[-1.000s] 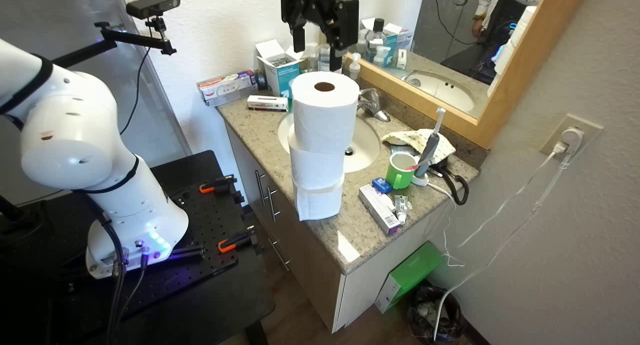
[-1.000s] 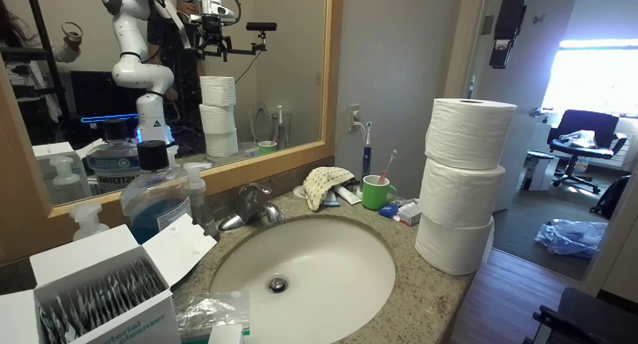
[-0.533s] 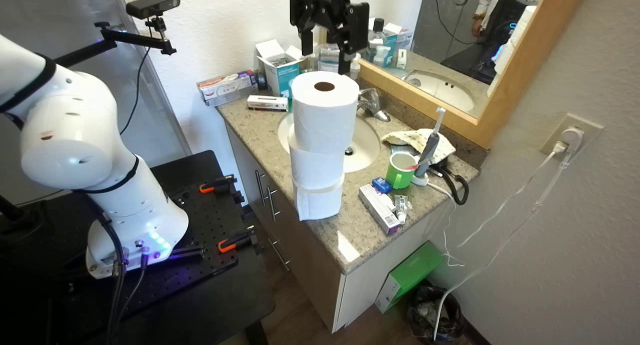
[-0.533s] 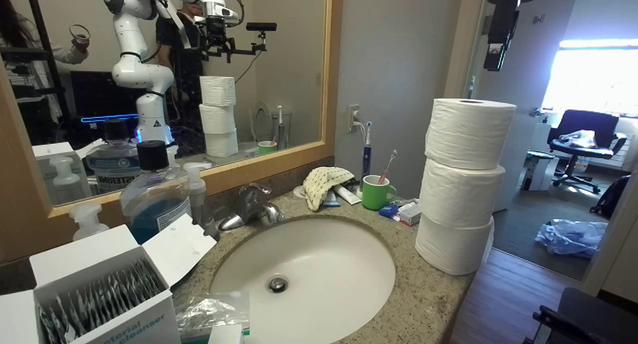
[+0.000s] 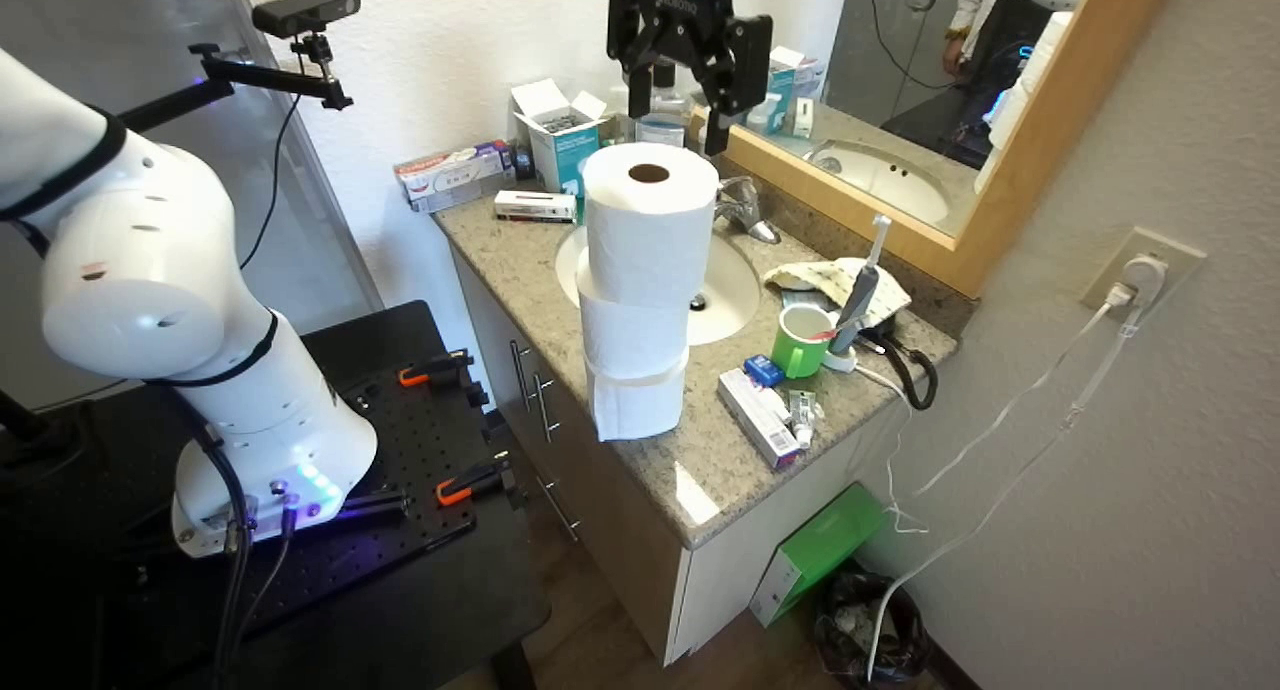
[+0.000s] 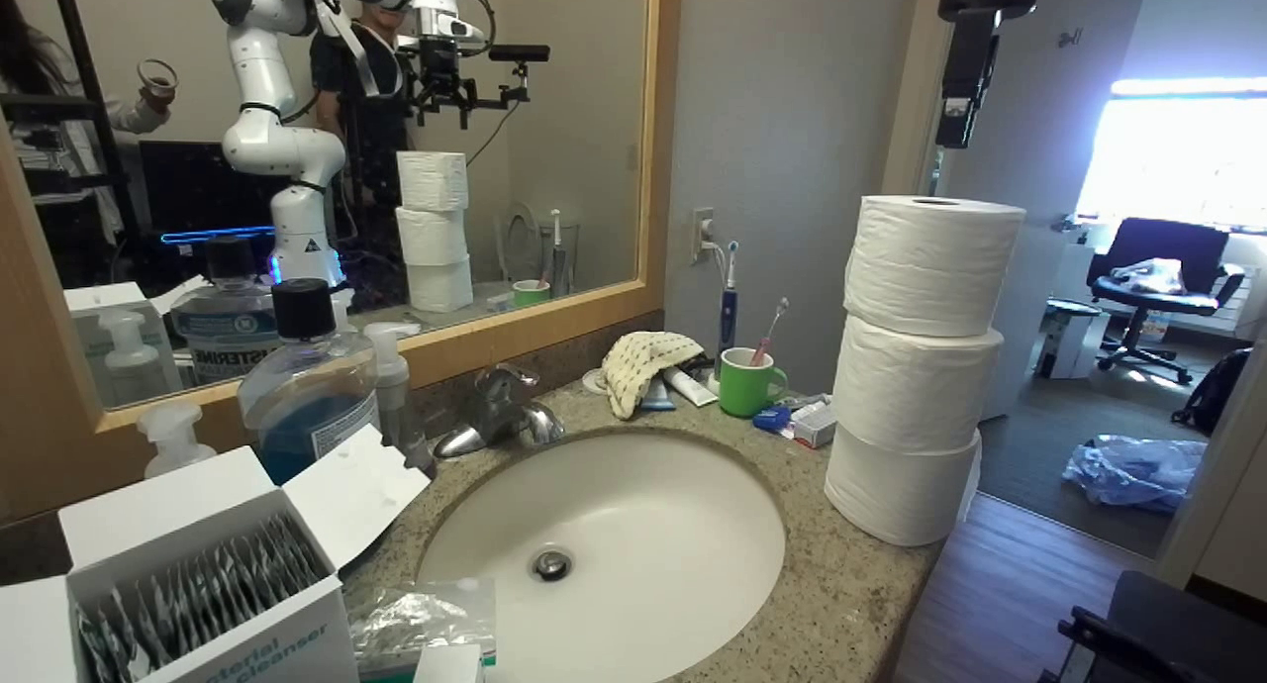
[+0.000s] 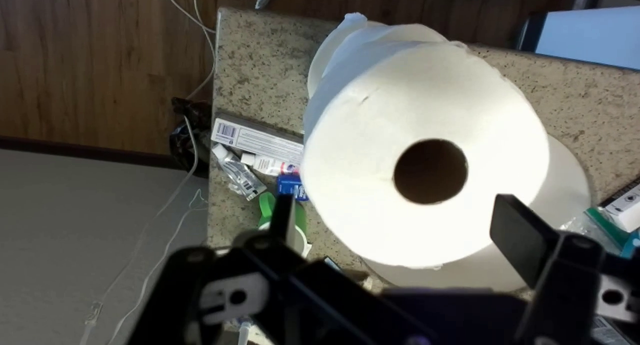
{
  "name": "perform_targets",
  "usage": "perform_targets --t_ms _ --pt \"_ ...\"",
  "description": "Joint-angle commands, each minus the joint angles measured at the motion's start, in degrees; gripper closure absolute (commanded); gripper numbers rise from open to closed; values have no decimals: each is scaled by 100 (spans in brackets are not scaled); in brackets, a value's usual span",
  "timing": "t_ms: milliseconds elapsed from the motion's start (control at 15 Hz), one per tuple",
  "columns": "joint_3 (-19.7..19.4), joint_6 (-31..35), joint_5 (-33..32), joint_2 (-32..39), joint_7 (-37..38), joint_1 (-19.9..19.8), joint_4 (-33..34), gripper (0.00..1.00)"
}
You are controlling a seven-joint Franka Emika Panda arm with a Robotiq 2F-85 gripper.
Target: Unassemble the stacked up rolls of tissue
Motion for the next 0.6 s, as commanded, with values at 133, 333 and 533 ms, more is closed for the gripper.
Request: perform_targets --t_ms 133,333,533 --pt "-16 104 239 209 -189 -110 3 0" --pt "-56 111 290 201 -200 -173 -78 0" --pt "-110 100 301 165 -193 -265 -160 0"
